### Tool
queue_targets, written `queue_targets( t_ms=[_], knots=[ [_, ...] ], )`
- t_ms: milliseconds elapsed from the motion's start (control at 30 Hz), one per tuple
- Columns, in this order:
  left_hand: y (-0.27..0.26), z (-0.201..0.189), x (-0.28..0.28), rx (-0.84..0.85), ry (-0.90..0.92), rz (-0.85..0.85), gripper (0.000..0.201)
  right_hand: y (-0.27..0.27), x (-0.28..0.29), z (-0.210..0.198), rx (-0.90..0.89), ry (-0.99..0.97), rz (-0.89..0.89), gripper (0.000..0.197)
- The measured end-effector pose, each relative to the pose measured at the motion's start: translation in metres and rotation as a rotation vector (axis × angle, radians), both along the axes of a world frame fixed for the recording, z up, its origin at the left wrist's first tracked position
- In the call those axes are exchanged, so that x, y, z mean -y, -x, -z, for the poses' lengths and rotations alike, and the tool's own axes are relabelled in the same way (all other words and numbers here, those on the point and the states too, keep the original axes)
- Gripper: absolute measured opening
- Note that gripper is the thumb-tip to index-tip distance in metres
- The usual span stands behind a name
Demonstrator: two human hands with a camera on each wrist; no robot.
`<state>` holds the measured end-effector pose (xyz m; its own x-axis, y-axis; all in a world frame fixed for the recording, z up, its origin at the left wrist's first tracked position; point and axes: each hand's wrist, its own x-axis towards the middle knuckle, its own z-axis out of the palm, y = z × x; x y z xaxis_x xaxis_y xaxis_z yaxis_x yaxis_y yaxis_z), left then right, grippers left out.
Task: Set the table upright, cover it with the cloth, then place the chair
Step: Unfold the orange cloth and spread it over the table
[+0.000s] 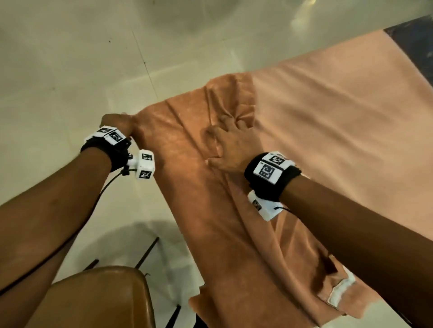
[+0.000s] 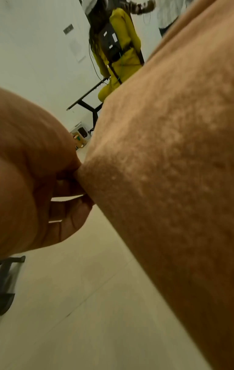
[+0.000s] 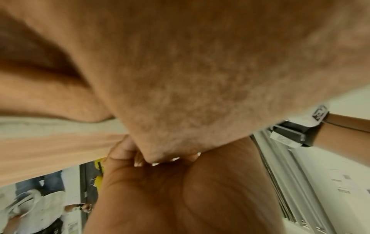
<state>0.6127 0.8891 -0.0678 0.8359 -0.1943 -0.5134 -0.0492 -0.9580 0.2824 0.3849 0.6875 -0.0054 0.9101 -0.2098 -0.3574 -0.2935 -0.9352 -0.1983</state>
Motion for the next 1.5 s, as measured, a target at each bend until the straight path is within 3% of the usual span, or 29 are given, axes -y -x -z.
queue_targets(
  t_ms=[67,133,200,267,367,467,533,633,700,833,933,1033,1100,1167,1233,1333,1433,1500],
  knots=[
    [-0.002,0.006,-0.013,-0.057,0.115,-0.077,0.030,0.003,-0.015,0.002,0.014,-0.029,-0.031,0.079],
    [0.005,0.001,-0.017,-0.130,0.388,-0.435,0.036,0.003,-0.026,0.005,0.020,-0.056,-0.025,0.076],
    [0.023,0.000,-0.016,-0.269,0.420,-0.636,0.054,0.002,-0.030,0.005,0.018,-0.061,-0.005,0.071],
    [0.050,-0.003,-0.010,-0.448,0.429,-0.606,0.066,0.001,-0.027,0.006,0.036,-0.066,0.022,0.061],
    [0.087,-0.003,0.000,-0.650,0.613,-0.578,0.068,-0.003,-0.015,0.003,0.080,-0.080,0.053,0.046],
    [0.104,0.000,0.020,-0.476,0.779,-0.636,0.035,-0.009,-0.001,-0.007,0.060,-0.095,-0.002,0.045],
    [0.104,0.006,0.023,-0.316,0.780,-0.627,0.027,-0.011,0.003,-0.013,0.052,-0.122,-0.017,0.045],
    [0.096,0.017,0.018,0.073,0.471,-0.345,0.039,-0.006,-0.001,-0.011,0.030,-0.105,-0.044,0.044],
    [0.098,0.017,0.017,0.192,0.371,-0.214,0.038,-0.002,-0.005,-0.006,0.024,-0.091,-0.061,0.043],
    [0.087,0.023,0.008,0.232,0.168,-0.211,0.041,0.002,-0.019,0.002,0.050,-0.111,-0.111,0.052],
    [0.072,0.022,0.005,0.063,0.087,-0.084,0.034,-0.003,-0.032,0.006,0.036,-0.075,-0.129,0.059],
    [0.056,0.012,0.002,-0.014,0.151,-0.158,0.031,-0.013,-0.038,0.008,0.041,-0.109,-0.095,0.058],
    [0.064,0.001,0.002,-0.079,0.286,-0.265,0.034,-0.018,-0.040,0.008,0.052,-0.158,-0.068,0.052],
    [0.101,-0.015,0.000,-0.211,0.439,-0.361,0.023,-0.020,-0.038,0.009,0.060,-0.200,-0.048,0.046],
    [0.155,-0.022,-0.010,-0.337,0.475,-0.360,0.014,-0.021,-0.036,0.010,0.079,-0.225,-0.033,0.039],
    [0.251,-0.022,-0.037,-0.518,0.469,-0.288,0.021,-0.019,-0.026,0.000,0.153,-0.250,-0.003,0.030],
    [0.342,-0.026,-0.064,-0.690,0.454,-0.301,0.023,-0.009,-0.009,-0.021,0.219,-0.293,0.063,0.036],
    [0.394,-0.031,-0.079,-0.760,0.445,-0.248,0.035,0.008,-0.001,-0.031,0.217,-0.253,0.037,0.057]
  ],
)
